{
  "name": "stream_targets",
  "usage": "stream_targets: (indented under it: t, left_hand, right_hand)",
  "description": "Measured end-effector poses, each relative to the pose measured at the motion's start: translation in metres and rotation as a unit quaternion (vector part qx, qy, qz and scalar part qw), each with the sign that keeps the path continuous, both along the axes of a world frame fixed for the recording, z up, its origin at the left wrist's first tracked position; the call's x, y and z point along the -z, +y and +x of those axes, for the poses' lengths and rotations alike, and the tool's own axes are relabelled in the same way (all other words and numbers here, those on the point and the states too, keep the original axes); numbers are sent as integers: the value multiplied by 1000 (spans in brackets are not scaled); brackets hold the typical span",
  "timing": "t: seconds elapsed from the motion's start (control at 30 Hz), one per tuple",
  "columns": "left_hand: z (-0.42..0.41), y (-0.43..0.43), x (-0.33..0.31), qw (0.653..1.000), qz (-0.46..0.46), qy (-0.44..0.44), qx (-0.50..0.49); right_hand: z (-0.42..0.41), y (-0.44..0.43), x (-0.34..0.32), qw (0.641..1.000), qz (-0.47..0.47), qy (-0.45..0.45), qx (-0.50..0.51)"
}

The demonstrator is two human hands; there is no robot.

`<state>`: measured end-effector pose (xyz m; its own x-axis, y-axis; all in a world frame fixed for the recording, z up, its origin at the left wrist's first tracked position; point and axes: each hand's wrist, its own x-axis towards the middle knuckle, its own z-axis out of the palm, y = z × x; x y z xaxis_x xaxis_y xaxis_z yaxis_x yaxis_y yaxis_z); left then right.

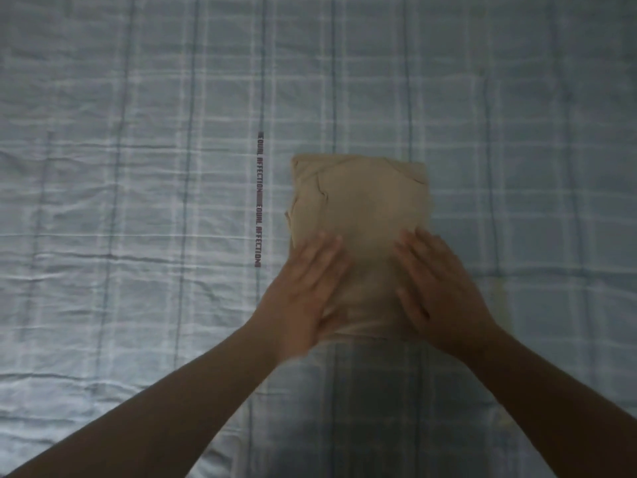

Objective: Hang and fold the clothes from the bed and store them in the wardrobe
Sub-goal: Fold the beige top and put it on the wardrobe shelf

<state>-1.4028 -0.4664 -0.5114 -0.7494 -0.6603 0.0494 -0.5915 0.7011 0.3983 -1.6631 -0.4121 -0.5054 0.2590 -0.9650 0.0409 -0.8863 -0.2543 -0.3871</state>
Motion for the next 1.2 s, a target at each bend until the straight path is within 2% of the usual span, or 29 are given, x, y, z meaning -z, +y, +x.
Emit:
stream_targets:
  t: [0.13,0.27,0.43,0.53,0.7,0.77,0.87,0.93,0.97,1.03,1.07,1.13,1.2]
  left_hand:
    - [9,10,17,985,32,-154,66]
    - [7,5,25,973,12,-219,69]
    - [-1,18,13,962,1,-267,63]
    - [4,24,8,964,-2,-258,60]
    - [19,71,-4,968,65,-235,61]
    - [23,101,-11,961,91,-246,85]
    - [23,126,-21,939,140,-289,118]
    - [23,115,-33,943,228,-230,80]
    - [22,103,-42,932,319,-169,24]
    - [23,70,-57,872,474,-81,-90]
    - [25,53,-62,847,515,-52,-120]
    - [29,25,-69,821,547,19,-163]
    - [27,2,-76,780,583,111,-198]
  right_hand:
    - [1,35,10,981,101,112,-124]
    - [-2,30,18,962,131,188,-151]
    - [2,31,17,960,131,201,-146]
    - [5,34,14,970,115,180,-112]
    - [6,86,9,972,112,168,-122]
    - [7,120,7,969,134,154,-141]
    - [12,149,-2,954,229,126,-147]
    - [12,144,-19,955,272,49,-106]
    - [10,136,-32,947,315,-12,-57]
    - [5,109,-55,927,358,-99,53]
    - [0,92,-60,920,358,-120,101]
    - [-9,58,-67,906,333,-188,183]
    - [-13,27,-69,878,303,-254,269]
